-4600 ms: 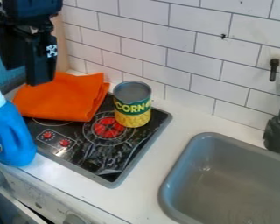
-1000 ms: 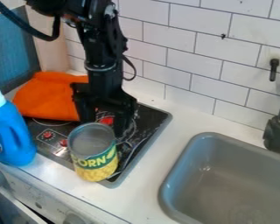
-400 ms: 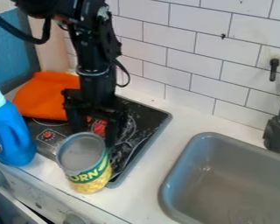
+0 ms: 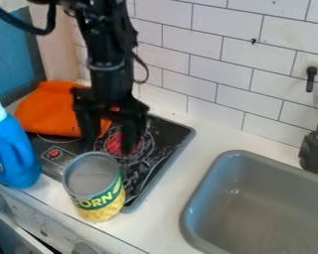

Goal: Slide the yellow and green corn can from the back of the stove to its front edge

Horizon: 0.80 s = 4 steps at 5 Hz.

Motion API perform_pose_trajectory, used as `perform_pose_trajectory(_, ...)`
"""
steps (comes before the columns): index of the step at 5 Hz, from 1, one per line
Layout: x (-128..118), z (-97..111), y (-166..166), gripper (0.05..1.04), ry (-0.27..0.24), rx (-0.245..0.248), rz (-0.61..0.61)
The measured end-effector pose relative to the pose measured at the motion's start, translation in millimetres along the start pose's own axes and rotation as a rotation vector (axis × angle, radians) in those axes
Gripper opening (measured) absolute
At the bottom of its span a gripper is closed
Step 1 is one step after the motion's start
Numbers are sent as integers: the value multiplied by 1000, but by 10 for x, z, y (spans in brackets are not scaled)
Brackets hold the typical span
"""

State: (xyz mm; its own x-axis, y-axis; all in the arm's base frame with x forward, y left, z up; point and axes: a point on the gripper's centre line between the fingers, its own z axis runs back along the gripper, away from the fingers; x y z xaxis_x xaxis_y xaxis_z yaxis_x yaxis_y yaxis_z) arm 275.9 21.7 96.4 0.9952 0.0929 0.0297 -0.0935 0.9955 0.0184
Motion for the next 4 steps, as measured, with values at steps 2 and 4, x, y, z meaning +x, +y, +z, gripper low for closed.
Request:
perform_pose_trajectory(2,419,402,503,1001,-83,-20,-32)
perform_pose_trajectory(4,274,383,895,1001,45,-19,-56)
